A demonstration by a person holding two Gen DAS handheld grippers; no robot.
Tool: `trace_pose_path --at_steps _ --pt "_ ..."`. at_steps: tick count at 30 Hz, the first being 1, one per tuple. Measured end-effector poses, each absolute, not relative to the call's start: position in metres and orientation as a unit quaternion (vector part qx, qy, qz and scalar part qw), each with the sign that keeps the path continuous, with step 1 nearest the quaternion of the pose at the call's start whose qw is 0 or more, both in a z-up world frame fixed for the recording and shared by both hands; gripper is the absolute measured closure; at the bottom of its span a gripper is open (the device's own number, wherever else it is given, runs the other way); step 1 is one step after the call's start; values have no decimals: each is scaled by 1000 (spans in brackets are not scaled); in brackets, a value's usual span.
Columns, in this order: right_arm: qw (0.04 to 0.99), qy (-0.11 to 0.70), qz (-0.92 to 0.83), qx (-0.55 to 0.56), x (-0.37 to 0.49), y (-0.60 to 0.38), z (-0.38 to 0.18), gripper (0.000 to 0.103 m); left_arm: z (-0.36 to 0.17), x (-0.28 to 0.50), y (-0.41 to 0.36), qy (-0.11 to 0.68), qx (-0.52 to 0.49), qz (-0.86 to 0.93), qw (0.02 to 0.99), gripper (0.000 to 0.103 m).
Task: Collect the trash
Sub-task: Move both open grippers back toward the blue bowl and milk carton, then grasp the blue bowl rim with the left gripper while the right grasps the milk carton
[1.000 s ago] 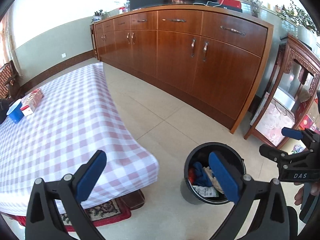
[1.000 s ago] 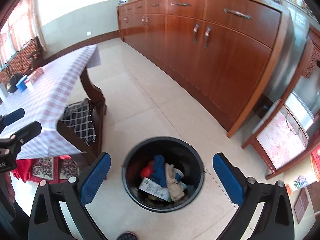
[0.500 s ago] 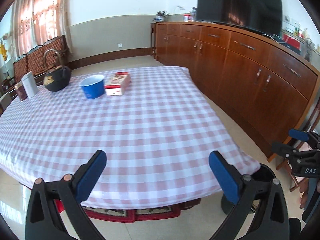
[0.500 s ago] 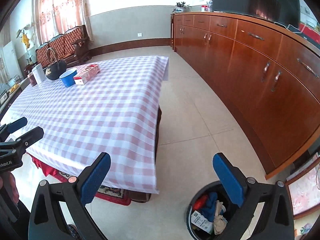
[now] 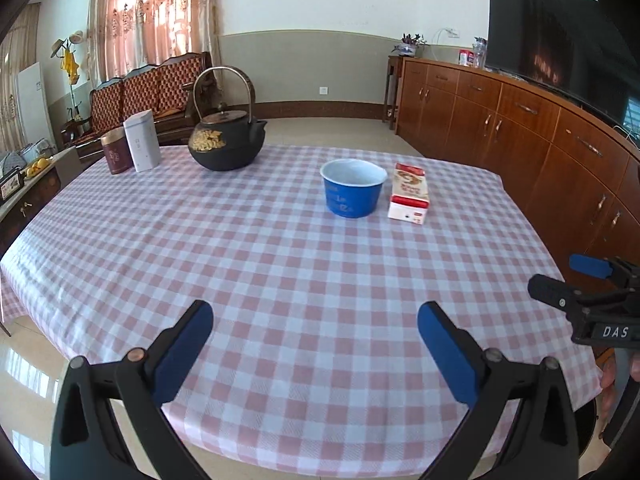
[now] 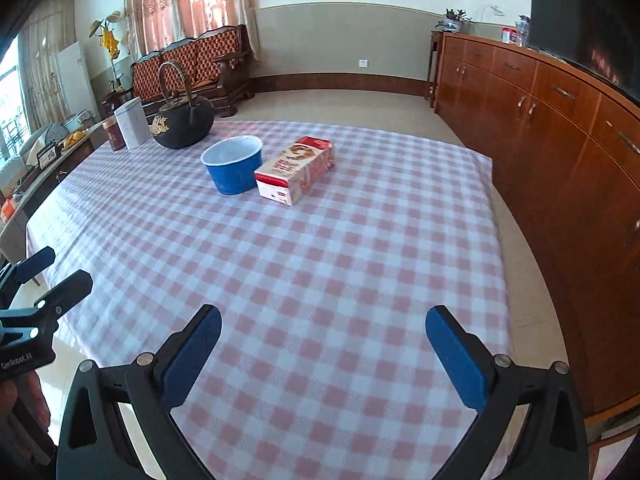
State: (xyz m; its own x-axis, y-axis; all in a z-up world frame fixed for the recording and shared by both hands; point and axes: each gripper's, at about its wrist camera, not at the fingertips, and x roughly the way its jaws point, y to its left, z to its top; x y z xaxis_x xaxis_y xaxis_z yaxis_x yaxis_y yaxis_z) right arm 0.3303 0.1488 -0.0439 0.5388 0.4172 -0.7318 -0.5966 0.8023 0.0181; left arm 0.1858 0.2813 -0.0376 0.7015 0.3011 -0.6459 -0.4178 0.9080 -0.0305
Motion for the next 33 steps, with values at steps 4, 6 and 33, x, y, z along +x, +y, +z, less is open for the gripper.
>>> trace_pose_path --at_steps 4,6,33 --pt "861 383 308 -129 361 204 -54 0 -44 205 313 336 -88 206 915 1" --pt "859 383 312 -134 378 226 -59 0 -48 215 328 339 -90 212 912 1" --pt "850 431 289 -88 534 248 -99 13 -84 384 328 402 -85 157 898 5"
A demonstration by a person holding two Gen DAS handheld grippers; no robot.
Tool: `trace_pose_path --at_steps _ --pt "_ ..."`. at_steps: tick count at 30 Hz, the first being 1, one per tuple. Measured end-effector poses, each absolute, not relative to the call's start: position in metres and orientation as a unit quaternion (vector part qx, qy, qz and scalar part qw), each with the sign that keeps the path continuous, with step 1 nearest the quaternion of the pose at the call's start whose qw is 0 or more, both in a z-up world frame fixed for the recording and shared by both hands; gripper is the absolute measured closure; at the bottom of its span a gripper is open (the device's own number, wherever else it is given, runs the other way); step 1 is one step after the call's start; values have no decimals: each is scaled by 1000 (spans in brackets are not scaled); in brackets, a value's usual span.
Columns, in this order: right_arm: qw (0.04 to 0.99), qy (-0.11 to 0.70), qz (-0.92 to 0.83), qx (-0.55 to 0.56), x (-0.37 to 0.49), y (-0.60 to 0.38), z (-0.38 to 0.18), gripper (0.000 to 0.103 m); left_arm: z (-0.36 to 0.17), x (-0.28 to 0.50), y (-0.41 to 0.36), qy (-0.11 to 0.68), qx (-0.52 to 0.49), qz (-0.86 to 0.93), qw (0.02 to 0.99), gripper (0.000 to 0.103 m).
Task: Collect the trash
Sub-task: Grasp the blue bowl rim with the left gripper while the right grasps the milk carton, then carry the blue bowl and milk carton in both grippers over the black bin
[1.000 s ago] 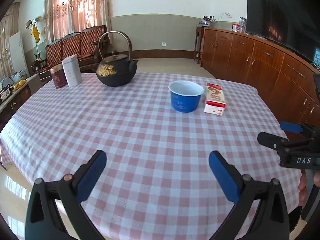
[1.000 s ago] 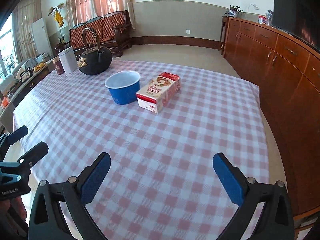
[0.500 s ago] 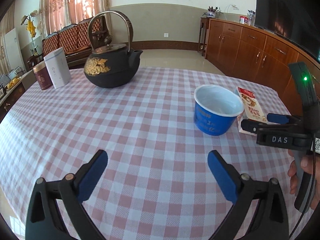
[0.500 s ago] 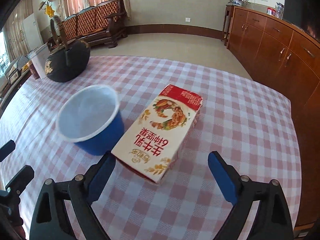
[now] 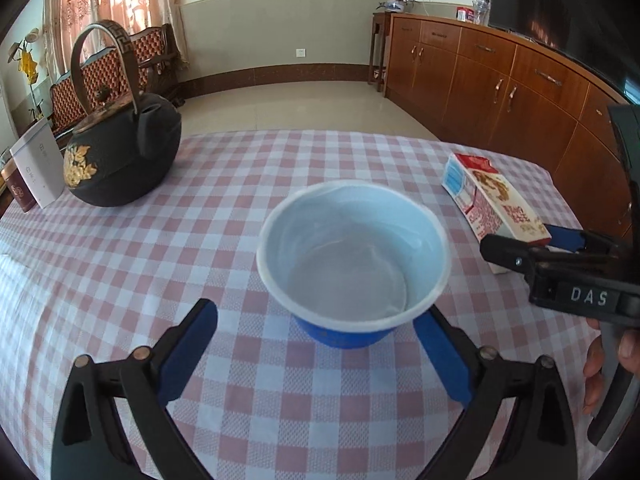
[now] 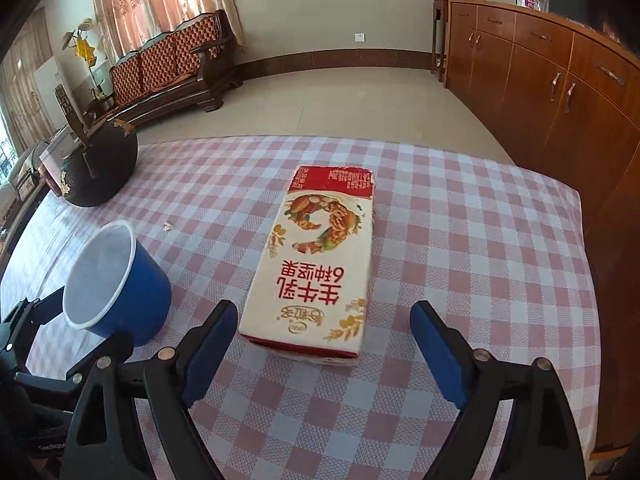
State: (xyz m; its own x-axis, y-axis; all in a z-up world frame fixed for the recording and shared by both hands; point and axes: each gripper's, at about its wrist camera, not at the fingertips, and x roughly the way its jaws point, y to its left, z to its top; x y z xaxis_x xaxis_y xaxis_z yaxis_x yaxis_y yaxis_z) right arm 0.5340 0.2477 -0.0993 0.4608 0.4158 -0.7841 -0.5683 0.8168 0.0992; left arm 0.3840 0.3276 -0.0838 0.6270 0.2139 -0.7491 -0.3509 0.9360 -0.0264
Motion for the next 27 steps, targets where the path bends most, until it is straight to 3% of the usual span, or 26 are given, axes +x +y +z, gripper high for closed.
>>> trace_pose_path --at_steps 5,6,7,14,15,16,27 --pt "849 431 295 -78 543 253 -100 21 -81 395 338 394 -102 156 900 6" --pt "849 433 294 -75 546 250 -100 27 -81 397 337 393 -102 158 900 6" --pt "847 437 296 -69 549 248 -100 44 -80 400 336 391 -104 157 901 6" --pt "845 443 293 -59 561 240 -98 44 -85 423 338 408 -100 167 892 7" --pt "847 443 288 -63 562 238 -98 43 -87 424 342 411 -108 168 890 9" --pt "846 443 290 -65 562 237 -97 44 -88 424 346 414 -116 162 888 27" --pt "857 417 297 -54 522 195 -87 49 -77 382 321 386 -78 145 908 27"
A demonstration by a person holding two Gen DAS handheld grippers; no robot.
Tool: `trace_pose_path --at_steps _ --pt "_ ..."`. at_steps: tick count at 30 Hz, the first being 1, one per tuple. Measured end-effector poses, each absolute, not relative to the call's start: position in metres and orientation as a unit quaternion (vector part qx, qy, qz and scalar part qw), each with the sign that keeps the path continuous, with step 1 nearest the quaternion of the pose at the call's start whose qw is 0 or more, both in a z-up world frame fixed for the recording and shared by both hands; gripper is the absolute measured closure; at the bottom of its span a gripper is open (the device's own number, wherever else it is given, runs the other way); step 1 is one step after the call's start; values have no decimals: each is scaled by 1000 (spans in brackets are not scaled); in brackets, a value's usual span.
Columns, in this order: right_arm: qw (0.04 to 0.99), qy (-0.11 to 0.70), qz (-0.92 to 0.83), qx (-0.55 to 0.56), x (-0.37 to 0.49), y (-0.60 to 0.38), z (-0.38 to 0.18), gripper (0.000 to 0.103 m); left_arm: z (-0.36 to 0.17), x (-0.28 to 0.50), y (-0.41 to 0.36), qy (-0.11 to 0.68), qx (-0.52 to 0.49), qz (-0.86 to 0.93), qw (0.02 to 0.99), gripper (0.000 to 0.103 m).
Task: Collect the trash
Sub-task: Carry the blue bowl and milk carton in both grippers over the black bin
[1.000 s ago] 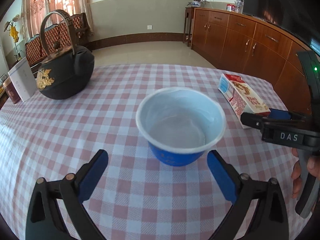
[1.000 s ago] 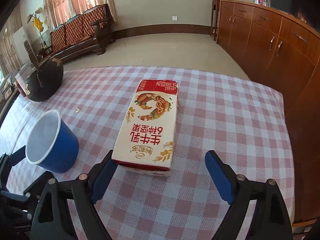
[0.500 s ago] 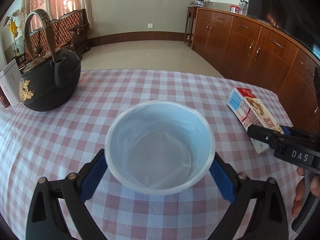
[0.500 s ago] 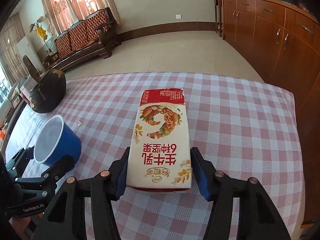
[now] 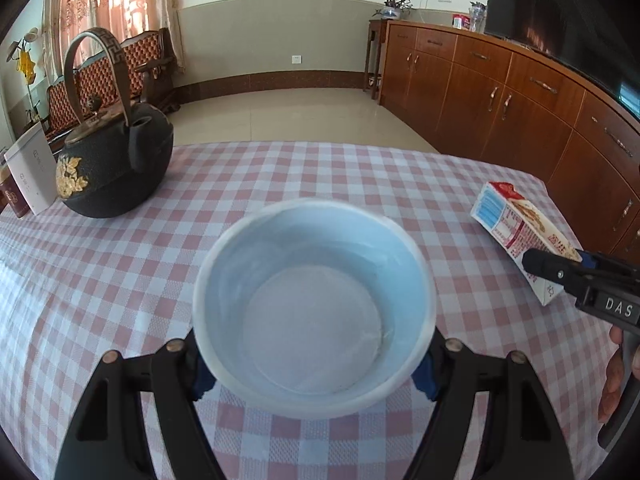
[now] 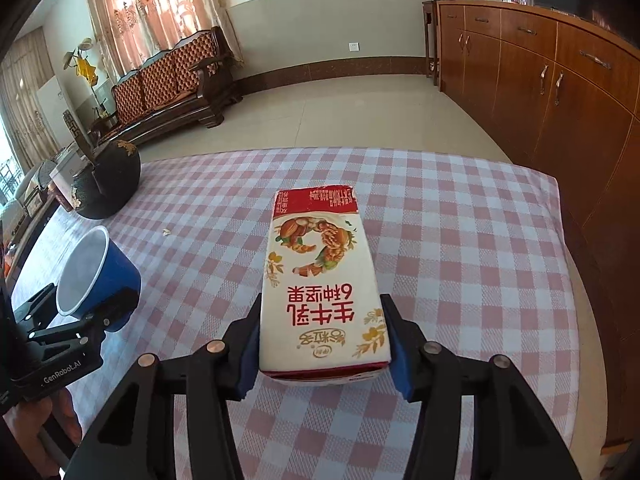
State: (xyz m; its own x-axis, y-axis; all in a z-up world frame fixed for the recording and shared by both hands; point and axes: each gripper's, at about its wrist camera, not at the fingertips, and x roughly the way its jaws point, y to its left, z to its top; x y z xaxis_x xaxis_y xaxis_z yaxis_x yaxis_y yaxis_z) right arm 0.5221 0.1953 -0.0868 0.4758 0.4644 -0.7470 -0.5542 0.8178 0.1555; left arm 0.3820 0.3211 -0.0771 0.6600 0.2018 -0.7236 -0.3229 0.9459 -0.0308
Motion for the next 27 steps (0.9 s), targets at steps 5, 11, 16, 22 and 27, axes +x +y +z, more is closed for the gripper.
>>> trace_pose_path --at_steps 5,11,16,22,27 --pt "863 401 303 -54 491 170 -69 49 -66 351 299 377 -72 131 914 27" --pt "877 370 300 -68 438 137 -38 50 -42 304 268 358 -61 119 924 27" --pt "884 363 289 -57 393 95 -23 50 -30 271 242 353 -51 111 928 27" --pt "889 369 268 -45 338 44 -24 50 -25 232 209 351 -44 93 931 27" --pt "894 371 249 -35 302 5 -23 50 -21 208 185 349 -38 75 934 27"
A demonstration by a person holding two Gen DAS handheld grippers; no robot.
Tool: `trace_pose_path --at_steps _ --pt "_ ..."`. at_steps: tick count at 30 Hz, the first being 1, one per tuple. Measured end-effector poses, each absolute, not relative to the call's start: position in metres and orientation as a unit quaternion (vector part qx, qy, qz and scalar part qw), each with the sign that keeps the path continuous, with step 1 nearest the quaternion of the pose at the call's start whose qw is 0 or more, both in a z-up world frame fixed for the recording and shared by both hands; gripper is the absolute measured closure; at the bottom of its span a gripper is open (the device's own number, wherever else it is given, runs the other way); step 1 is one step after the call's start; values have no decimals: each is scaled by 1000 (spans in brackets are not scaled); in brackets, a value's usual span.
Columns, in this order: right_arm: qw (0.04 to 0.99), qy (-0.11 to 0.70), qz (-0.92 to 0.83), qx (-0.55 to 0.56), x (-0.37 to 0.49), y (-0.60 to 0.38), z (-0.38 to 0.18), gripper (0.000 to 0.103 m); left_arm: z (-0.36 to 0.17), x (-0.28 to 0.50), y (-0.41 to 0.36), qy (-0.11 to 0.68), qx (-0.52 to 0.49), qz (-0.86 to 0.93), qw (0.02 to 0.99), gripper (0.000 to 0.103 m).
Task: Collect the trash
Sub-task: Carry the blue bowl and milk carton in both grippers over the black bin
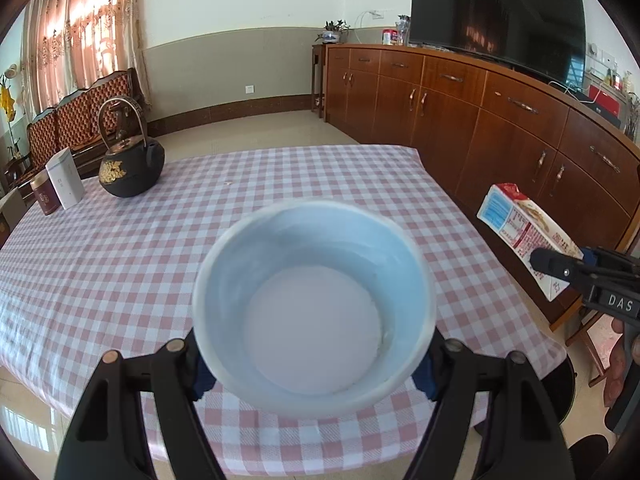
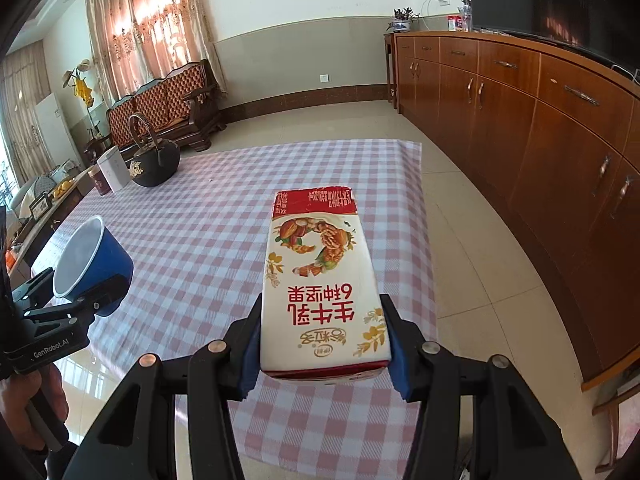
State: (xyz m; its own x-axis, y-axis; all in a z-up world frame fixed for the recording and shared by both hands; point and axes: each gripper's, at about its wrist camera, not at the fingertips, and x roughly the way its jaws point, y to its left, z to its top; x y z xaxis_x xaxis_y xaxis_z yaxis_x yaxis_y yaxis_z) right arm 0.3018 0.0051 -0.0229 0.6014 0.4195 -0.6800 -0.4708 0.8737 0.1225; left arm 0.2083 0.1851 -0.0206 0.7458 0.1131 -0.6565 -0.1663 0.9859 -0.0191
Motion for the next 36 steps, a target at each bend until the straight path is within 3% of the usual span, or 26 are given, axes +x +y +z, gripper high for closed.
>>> trace_pose_path --at_steps 16,36 --pt "913 366 177 -13 235 -102 -14 49 -12 180 99 336 -15 -11 942 27" --pt "928 367 67 21 203 -241 -18 49 -22 198 -25 342 24 -122 931 27"
